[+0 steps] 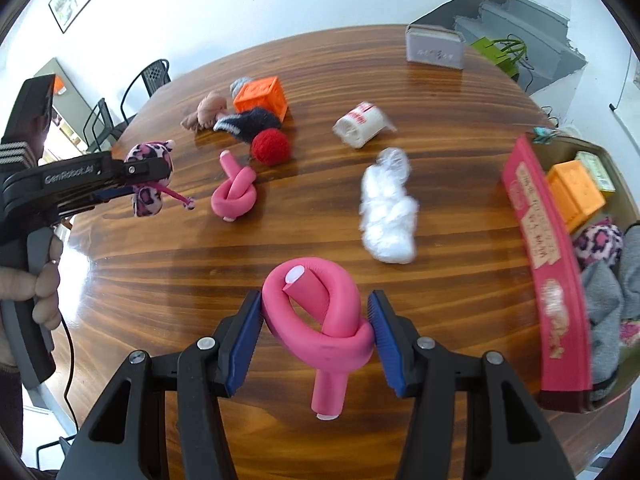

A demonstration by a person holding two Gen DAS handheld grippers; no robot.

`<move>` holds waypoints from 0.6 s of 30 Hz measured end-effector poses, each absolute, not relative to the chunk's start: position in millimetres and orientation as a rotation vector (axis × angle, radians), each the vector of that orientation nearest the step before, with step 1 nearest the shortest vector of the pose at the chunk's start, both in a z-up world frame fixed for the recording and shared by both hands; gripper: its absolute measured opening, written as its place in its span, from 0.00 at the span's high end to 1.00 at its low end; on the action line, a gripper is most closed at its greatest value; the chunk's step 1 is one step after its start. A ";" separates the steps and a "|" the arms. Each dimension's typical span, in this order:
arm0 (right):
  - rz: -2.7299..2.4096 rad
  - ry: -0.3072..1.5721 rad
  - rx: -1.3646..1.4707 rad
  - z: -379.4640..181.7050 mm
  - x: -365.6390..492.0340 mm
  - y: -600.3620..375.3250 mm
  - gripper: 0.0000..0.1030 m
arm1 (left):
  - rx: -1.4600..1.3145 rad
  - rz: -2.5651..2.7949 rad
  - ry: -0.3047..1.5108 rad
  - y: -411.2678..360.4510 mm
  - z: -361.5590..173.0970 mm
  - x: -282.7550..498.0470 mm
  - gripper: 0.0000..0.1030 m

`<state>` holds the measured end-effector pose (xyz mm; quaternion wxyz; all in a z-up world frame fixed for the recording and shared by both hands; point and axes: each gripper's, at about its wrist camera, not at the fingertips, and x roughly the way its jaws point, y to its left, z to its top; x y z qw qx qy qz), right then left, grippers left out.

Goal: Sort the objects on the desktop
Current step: 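Carry both items to the box and open the left tool over it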

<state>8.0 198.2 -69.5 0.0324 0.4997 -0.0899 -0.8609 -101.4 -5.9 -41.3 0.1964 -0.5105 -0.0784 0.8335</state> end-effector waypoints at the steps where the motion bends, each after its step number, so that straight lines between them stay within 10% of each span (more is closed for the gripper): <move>1: -2.661 -0.285 1.529 -65.8 10.3 203.7 0.44 | -1.422 2.325 -0.215 0.9 -38.4 -98.2 0.56; 18: -2.939 -0.521 1.424 -18.3 86.8 350.6 0.44 | -1.281 2.111 -0.093 172.7 -5.3 -45.6 0.56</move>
